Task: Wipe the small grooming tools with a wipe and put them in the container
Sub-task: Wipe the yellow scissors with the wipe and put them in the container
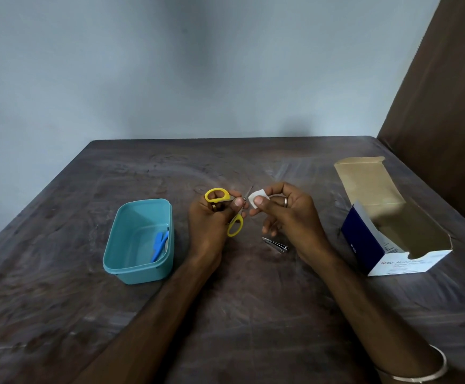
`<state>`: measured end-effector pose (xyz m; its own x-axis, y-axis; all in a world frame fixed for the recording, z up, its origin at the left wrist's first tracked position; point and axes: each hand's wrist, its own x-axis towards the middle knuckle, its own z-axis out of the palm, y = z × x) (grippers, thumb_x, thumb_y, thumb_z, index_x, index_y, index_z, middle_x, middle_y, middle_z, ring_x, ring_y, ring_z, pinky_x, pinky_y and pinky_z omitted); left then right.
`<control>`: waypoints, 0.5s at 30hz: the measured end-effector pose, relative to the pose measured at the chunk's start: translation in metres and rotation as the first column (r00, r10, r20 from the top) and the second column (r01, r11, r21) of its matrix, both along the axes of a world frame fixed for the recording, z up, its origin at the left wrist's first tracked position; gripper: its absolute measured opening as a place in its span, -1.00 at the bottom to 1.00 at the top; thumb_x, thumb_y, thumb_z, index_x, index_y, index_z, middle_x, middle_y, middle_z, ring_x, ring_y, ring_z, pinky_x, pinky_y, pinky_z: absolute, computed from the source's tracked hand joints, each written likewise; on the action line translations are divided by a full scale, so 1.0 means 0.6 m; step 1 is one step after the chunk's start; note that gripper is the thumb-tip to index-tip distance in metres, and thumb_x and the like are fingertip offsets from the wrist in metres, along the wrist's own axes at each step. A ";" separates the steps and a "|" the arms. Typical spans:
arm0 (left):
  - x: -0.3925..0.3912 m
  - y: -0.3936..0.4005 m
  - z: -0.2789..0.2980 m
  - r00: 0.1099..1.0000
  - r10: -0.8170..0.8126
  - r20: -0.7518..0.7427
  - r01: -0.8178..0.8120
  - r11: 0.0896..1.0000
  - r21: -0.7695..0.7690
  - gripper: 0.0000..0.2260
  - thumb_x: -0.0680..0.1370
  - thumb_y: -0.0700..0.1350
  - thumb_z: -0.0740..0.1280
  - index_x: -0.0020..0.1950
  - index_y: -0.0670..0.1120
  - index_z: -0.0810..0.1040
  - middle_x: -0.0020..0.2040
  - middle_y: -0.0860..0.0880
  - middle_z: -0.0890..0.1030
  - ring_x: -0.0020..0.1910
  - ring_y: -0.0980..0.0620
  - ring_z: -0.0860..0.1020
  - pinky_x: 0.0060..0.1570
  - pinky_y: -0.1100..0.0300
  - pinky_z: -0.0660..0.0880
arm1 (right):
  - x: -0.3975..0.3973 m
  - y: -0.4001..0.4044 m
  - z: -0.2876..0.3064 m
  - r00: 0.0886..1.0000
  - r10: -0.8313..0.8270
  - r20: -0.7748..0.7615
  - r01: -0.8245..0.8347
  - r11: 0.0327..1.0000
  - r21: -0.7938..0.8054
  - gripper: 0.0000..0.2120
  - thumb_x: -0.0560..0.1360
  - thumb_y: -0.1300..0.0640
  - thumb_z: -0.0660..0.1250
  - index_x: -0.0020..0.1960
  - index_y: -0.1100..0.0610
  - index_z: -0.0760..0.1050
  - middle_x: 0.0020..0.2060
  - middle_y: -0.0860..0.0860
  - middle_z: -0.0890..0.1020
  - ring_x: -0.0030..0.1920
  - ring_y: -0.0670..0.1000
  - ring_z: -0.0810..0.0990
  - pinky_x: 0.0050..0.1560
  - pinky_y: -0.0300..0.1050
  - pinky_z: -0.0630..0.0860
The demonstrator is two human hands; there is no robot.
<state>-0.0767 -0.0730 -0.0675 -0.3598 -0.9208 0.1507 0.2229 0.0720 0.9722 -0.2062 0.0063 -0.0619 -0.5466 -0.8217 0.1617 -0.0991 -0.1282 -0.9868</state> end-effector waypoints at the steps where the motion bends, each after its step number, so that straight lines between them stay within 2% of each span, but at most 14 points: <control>1: -0.001 0.002 -0.001 1.000 -0.013 0.007 0.013 1.000 -0.009 -0.89 0.49 -0.35 0.42 -0.13 -0.15 0.64 -0.25 -0.08 0.68 -0.23 0.01 0.66 -0.18 0.18 0.61 | 0.002 0.000 0.000 1.000 -0.002 -0.001 0.002 1.000 0.003 -0.79 0.52 0.19 0.43 0.05 0.30 0.51 -0.24 0.14 0.74 -0.52 0.12 0.52 -0.50 -0.16 0.38; 5: -0.002 0.004 -0.005 0.999 -0.042 0.016 0.042 0.999 -0.028 -0.90 0.50 -0.34 0.41 -0.11 -0.16 0.65 -0.20 -0.14 0.69 -0.18 -0.08 0.67 -0.12 0.06 0.61 | 0.002 0.002 0.001 0.999 -0.037 -0.013 0.037 0.999 -0.002 -0.75 0.50 0.18 0.47 0.00 0.32 0.48 -0.26 0.14 0.73 -0.49 0.17 0.53 -0.50 -0.15 0.36; 10: -0.001 0.006 0.001 1.000 -0.010 -0.013 0.010 1.000 0.003 -0.91 0.49 -0.37 0.41 -0.10 -0.19 0.63 -0.24 -0.11 0.69 -0.28 0.03 0.67 -0.24 0.23 0.60 | -0.002 0.003 0.004 0.997 -0.074 -0.009 0.074 0.997 0.002 -0.81 0.49 0.18 0.47 -0.07 0.23 0.48 -0.27 0.13 0.73 -0.51 0.14 0.51 -0.49 -0.14 0.36; 15: -0.001 0.003 -0.002 1.000 -0.016 0.000 0.016 1.000 -0.015 -0.93 0.49 -0.36 0.41 -0.09 -0.23 0.64 -0.23 -0.13 0.69 -0.26 -0.01 0.68 -0.20 0.18 0.61 | 0.004 0.003 0.003 0.998 -0.051 -0.024 0.051 0.999 0.014 -0.79 0.49 0.16 0.48 -0.06 0.24 0.48 -0.27 0.11 0.74 -0.52 0.14 0.51 -0.50 -0.15 0.37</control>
<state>-0.0771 -0.0713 -0.0689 -0.3741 -0.9128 0.1641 0.2242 0.0827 0.9710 -0.2038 0.0083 -0.0599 -0.5838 -0.7954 0.1628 -0.1281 -0.1077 -0.9859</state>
